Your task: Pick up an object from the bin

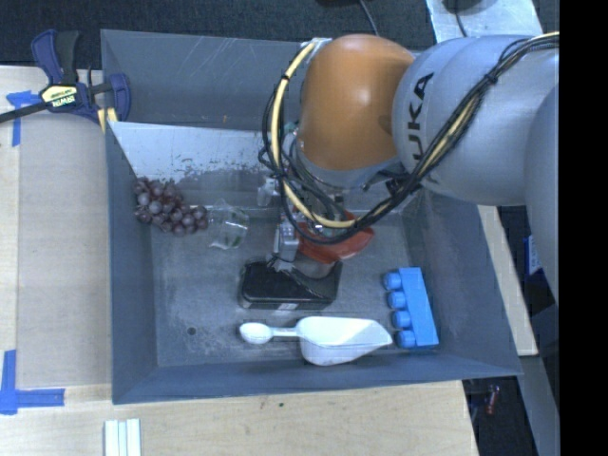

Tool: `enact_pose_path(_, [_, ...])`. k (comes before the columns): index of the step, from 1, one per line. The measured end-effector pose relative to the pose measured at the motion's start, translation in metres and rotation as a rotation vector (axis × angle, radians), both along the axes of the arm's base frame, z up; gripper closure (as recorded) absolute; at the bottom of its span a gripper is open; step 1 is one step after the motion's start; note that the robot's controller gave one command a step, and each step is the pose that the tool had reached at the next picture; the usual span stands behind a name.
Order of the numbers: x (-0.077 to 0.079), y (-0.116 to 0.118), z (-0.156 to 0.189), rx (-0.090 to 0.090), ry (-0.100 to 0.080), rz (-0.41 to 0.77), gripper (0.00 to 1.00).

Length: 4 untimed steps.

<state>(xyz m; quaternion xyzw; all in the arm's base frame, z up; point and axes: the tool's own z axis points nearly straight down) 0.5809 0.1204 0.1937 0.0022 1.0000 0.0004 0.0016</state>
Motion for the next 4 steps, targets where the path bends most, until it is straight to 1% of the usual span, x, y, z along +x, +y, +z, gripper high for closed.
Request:
enact_pose_path(1, [0.005,-0.007,-0.017,-0.001,0.000,0.172,0.00])
enact_pose_path(2, [0.001,-0.019,-0.036,-0.001,-0.001,0.203,0.00])
enact_pose_path(3, [0.002,-0.016,-0.037,-0.001,-0.002,0.169,0.00])
enact_pose_path(4, [0.017,-0.065,-0.012,-0.002,-0.007,0.440,0.00])
